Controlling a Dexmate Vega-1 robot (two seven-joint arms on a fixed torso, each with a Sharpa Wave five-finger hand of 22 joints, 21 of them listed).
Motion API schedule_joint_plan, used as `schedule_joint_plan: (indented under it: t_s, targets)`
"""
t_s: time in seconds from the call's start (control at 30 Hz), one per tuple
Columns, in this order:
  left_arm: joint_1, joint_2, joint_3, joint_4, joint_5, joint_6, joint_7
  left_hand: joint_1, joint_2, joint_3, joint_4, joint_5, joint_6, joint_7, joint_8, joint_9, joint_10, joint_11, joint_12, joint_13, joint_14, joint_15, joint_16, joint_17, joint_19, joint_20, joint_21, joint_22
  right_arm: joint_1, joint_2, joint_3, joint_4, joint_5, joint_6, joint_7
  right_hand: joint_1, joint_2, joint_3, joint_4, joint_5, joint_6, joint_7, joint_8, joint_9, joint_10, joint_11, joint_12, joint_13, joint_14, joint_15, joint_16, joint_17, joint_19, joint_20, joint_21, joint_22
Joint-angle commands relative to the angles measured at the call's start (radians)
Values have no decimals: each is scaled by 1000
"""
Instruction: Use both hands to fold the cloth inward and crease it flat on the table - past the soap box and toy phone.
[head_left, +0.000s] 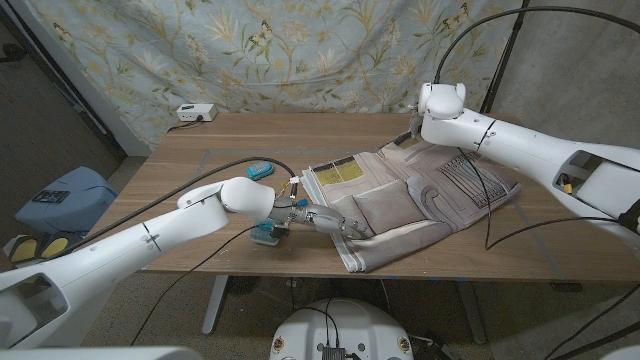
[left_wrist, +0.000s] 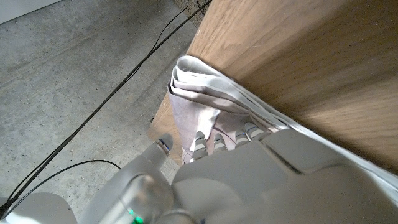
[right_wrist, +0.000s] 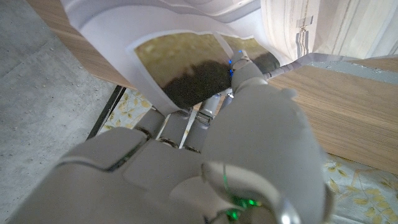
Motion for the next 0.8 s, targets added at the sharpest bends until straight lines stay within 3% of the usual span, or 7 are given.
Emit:
schedule_joint_plan:
  t_s: [0.03, 0.8]
  targets:
    - [-13, -9, -3, 32, -16, -18, -7, 12, 3, 2, -5, 0, -1, -5, 1, 4, -2, 0, 1, 2, -17, 5, 0, 2, -3, 10, 7, 1, 62, 30, -82, -27, 8, -99, 21, 17, 2, 0, -1, 2, 1, 14, -5, 1, 31, -18, 2, 3, 15, -127, -6, 3, 9, 4, 2, 4]
    - [-48, -57, 20, 88, -23, -45, -19, 16, 6, 4, -9, -1, 0, -4, 1, 5, -1, 0, 1, 2, -17, 5, 0, 3, -1, 11, 7, 1, 196, 73, -262, -106, 135, -250, -54, 37, 6, -10, -1, -2, 9, 35, -6, 0, 42, 4, 1, 1, 29, -125, -19, 14, 26, 21, 3, 4]
